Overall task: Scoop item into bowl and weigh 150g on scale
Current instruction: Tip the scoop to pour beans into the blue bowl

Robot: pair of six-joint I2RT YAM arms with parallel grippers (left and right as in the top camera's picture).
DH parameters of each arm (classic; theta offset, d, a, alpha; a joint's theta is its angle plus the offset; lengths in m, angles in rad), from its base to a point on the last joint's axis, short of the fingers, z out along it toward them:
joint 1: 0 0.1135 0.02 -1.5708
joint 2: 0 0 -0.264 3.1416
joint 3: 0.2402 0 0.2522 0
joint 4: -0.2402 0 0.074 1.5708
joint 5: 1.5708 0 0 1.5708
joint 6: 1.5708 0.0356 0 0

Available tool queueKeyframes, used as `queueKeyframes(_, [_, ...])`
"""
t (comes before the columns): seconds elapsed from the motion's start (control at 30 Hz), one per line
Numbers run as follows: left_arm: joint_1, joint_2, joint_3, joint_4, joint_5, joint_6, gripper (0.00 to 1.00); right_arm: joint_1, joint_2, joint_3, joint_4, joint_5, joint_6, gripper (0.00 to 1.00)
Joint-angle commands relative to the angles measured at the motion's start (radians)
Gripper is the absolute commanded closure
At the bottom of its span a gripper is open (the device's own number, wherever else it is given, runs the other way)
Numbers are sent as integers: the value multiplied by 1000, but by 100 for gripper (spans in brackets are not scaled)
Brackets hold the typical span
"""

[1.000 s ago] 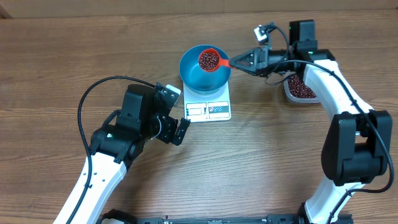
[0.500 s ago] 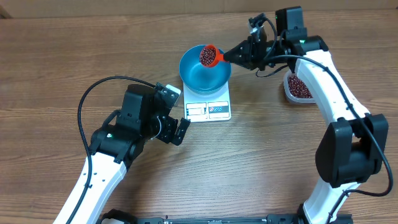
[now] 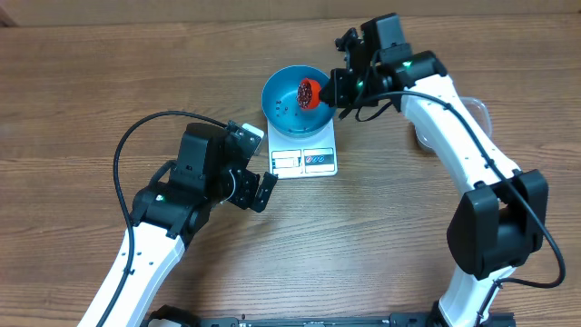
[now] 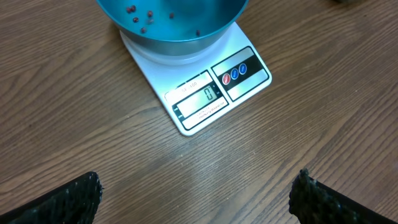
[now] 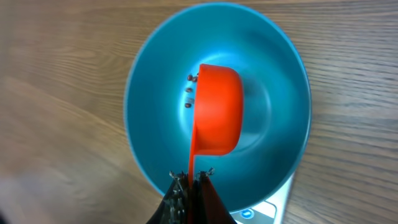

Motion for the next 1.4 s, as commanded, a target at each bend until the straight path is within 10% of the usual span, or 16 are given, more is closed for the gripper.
queueKeyframes(0.0, [4, 0, -6, 3, -3, 23, 0, 33, 2, 33, 3, 140, -31, 96])
queueKeyframes(1.37, [4, 0, -6, 3, -3, 23, 1, 314, -34, 85, 8, 781, -277, 96])
